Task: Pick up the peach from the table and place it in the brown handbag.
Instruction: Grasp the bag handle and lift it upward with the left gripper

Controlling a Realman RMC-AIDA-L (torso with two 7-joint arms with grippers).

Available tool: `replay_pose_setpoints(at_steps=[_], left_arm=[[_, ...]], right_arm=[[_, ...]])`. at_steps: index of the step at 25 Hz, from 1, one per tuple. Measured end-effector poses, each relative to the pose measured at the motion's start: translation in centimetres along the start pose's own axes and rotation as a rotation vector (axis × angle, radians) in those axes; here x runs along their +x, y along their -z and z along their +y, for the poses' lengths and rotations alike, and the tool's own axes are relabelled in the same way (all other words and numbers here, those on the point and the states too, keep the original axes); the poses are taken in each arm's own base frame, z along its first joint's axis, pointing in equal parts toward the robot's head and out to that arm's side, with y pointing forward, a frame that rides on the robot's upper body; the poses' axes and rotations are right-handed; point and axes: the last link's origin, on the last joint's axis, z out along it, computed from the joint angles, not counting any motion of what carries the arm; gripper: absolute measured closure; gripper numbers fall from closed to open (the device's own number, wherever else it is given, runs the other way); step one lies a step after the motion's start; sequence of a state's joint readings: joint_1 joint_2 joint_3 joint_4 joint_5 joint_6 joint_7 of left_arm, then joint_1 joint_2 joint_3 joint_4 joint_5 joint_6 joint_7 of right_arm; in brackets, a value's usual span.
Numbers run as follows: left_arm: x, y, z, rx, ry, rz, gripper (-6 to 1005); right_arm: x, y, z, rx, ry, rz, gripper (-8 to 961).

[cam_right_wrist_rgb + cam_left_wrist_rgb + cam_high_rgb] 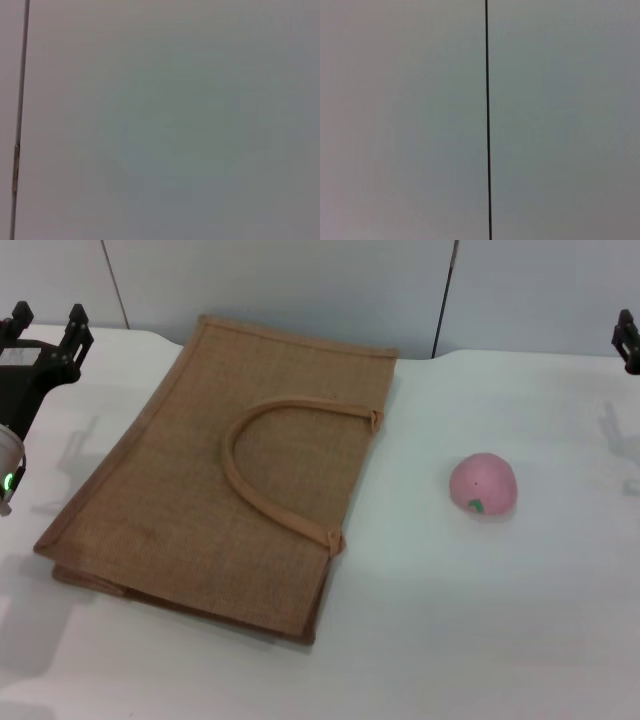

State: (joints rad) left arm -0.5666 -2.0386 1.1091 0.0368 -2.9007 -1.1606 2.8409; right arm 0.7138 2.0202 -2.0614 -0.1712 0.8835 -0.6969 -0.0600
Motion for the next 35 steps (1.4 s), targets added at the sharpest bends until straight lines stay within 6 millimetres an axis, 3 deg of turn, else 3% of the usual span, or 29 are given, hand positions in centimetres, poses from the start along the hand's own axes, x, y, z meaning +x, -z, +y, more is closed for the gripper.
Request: replay_pose_setpoints(at_steps=[23,31,35], left_arm=[[0.1,-0.2,0.1,-0.012,0.051,0.002,324],[0.0,-0.8,1.3,-0.178,0.053,-0.066,325],[0.0,-1.7,0.9,-0.25,0.075,-0.156,324]], right_arm=[[0.0,-0.4,0.2,-0.006,0.001,0.026,276],[0.0,-0.5,0.2,-0.009,0.005,0.037,277],[0.1,-0.5,0.2,-0.01,0.006,0.039,277]])
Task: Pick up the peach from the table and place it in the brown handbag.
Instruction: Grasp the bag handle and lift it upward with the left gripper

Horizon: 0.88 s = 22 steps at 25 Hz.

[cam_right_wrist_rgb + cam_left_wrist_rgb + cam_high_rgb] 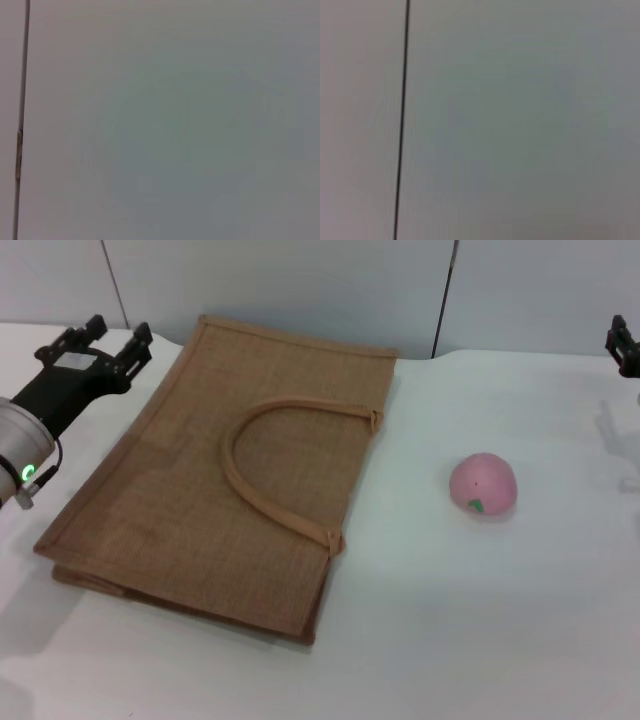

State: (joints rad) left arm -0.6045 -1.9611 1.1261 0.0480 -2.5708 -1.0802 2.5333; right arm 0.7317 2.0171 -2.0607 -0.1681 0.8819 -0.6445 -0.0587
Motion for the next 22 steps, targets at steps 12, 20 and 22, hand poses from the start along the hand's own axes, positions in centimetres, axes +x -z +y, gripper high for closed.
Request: replay_pose_setpoints(at_steps=[12,20,22], left_arm=[[1.3,-1.8,-1.4,-0.219,0.011,-0.314,352],[4.3,-3.4,-1.2,-0.355,-0.09,-0.476,351],[5.2,-3.8,-1.2,-0.359,-0.122,-0.521,352]], right_arm=[[0.1,0.0,0.1,-0.002,0.0,0.007,278],[0.2,-0.1,0.2,-0.007,0.001,0.023,278],[0.2,-0.1,0.2,-0.008,0.001,0.023,278]])
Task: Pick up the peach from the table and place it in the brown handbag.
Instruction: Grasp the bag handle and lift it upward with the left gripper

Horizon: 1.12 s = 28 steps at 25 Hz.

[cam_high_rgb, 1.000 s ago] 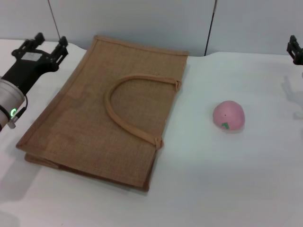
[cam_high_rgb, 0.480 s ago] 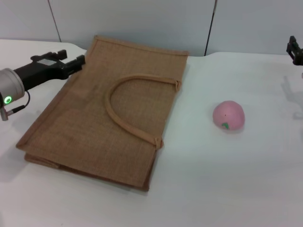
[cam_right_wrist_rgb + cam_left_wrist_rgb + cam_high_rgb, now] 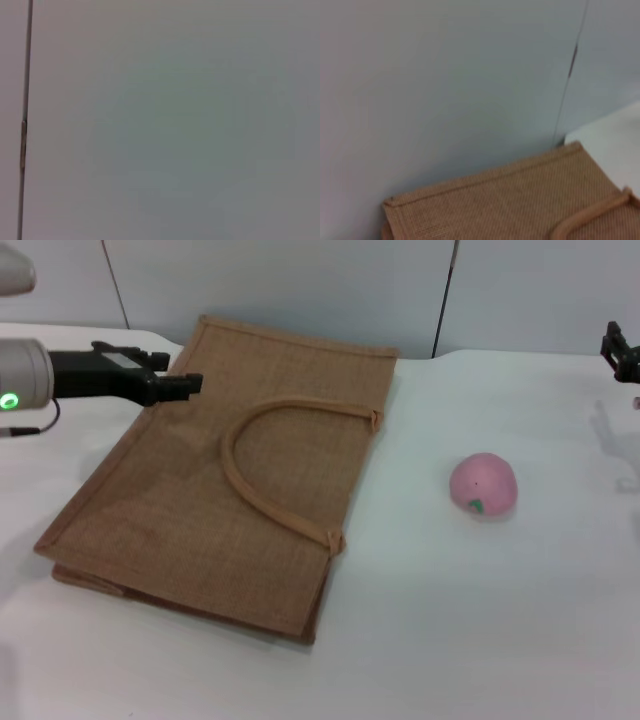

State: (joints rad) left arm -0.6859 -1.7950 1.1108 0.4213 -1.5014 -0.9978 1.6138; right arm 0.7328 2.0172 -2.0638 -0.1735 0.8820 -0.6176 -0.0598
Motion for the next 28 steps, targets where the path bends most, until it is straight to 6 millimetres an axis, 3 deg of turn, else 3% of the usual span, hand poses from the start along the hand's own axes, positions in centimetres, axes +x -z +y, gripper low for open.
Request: replay_pose_setpoints(at_steps=[6,12,16,21,28], left_arm=[[1.8,0.3,-0.7,0.038,0.012,-0.086,355],[3.0,0.1,-0.1,0.067,0.038,-0.141,361],[3.4,-0.1,0.8,0.068,0.055,-0.1,364],[4.0,0.0,1.5,0.056,0.126,-0.017,484],[4.3,0.4,1.9,0.038,0.23,0.039,481]], right_arm=[[0.0,-0.1,0.3,-0.011,0.006,0.007,279],[0.0,-0.1,0.4,-0.013,0.007,0.01,279],[0.0,-0.1,0.4,-0.013,0.007,0.01,279],[0.0,-0.1,0.4,-0.013,0.007,0.01,279],[-0.1,-0.2,0.6,-0.02,0.004,0.013,280]])
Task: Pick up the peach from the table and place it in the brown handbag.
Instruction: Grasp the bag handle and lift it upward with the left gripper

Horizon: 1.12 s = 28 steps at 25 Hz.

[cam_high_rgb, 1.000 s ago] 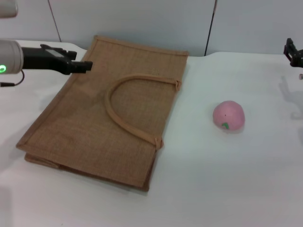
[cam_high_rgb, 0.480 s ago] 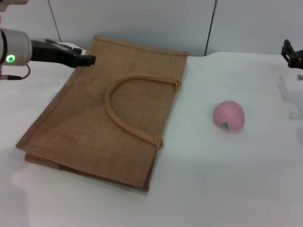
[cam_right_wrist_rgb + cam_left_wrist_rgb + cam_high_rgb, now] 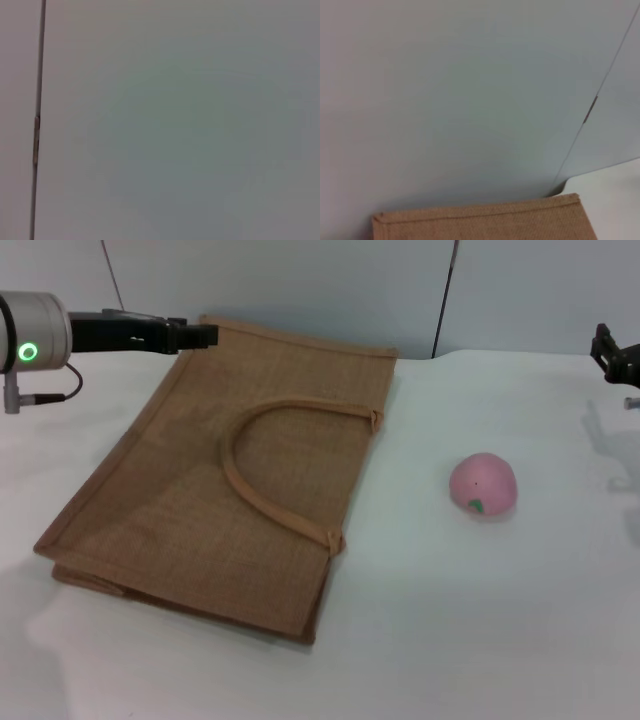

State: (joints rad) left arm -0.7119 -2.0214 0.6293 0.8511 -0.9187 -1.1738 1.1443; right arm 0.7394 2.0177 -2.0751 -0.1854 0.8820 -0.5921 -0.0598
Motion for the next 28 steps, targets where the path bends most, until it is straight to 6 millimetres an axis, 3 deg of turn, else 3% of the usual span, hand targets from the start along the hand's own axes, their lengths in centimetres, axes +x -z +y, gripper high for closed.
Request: replay_pose_setpoints(at_steps=[15,28], left_arm=[[-2.6,-1.8,0.9,-0.051,0.041,-0.172,483],[-2.8,-0.9,0.3,-0.059,0.049,-0.243,484]], right_arm=[[-0.1,-0.1,0.2,-0.004,-0.001,-0.002,281],[-0.3,-0.1,0.8,-0.024,0.006,-0.008,281]])
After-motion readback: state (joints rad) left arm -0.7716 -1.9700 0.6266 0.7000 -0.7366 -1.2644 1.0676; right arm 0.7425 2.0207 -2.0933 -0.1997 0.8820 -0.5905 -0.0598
